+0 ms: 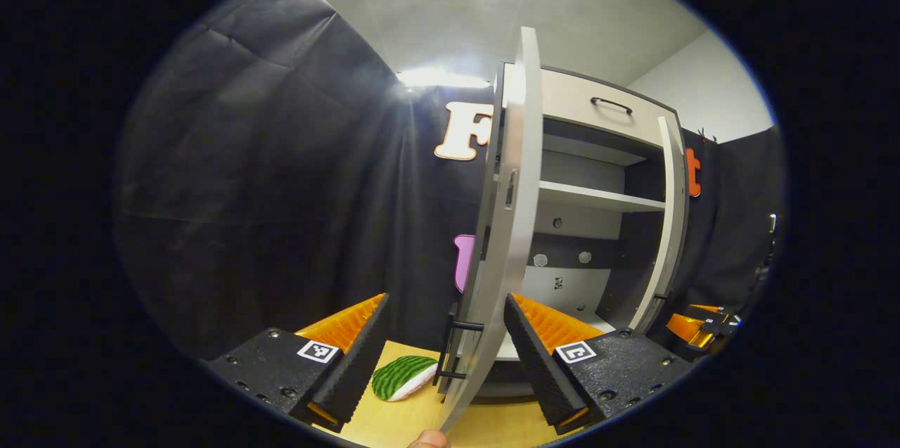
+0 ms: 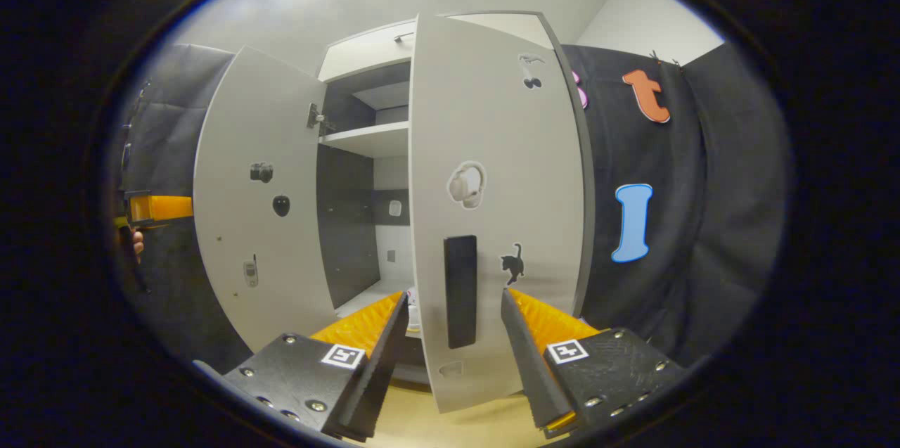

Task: Grab one shoe with the right hand and put it into the shoe cabinet, grab the other shoe with the left hand and put it into the shoe cabinet; then close the right door with the right hand and the left door with the left hand.

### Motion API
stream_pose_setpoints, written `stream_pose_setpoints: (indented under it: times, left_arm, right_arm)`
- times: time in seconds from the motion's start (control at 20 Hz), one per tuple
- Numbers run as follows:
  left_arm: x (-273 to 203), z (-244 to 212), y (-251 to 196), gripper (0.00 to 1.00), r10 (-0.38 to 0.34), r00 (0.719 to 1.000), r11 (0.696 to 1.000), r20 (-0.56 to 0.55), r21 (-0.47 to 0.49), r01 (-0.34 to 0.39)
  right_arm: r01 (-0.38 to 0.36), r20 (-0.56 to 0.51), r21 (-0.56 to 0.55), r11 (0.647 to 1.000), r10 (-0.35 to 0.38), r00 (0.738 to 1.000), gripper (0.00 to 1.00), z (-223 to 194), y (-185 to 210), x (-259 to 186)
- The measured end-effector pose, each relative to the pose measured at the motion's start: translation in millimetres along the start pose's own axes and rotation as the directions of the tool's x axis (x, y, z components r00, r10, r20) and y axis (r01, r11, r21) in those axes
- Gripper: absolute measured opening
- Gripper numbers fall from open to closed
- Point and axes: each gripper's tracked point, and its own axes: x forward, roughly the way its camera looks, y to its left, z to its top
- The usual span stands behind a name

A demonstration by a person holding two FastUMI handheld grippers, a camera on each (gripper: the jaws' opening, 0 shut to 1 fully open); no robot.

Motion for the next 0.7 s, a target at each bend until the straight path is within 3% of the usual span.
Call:
stream_pose_setpoints:
  times: [0.05,0.2,0.25,0.35,0.4,0.45,0.7]
  left_arm:
    - [3,-2,3,0.96,0.010,1.000,1.000,-0.004,-0.003,-0.010]
    - [8,-8,10,0.93,0.020,1.000,1.000,-0.023,-0.005,-0.020]
    - [10,-8,11,0.96,0.021,0.999,1.000,-0.026,-0.002,-0.021]
    - [12,-7,8,0.96,-0.001,1.000,1.000,-0.022,-0.007,0.001]
    - [12,-9,7,0.91,-0.014,1.000,1.000,-0.026,-0.023,0.013]
    - [13,-9,4,0.95,-0.023,0.999,0.999,-0.028,-0.044,0.022]
    - [15,-12,3,0.94,-0.047,0.998,0.997,-0.034,-0.069,0.045]
  right_arm:
    - [0.004,-0.001,0.006,1.000,-0.004,1.000,0.79,0,-1,0]
    - [0.018,0.000,0.020,1.000,-0.018,1.000,0.79,0,-2,0]
    - [0.022,-0.003,0.022,1.000,-0.022,1.000,0.74,-1,-2,0]
    - [0.026,-0.010,0.025,0.999,-0.026,1.000,0.79,-3,-2,0]
    - [0.026,-0.015,0.028,0.999,-0.026,1.000,0.79,-5,-2,2]
    - [0.024,-0.019,0.030,0.999,-0.023,1.000,0.79,-7,-1,3]
    - [0.016,-0.027,0.025,1.000,-0.016,1.000,0.79,-9,-1,6]
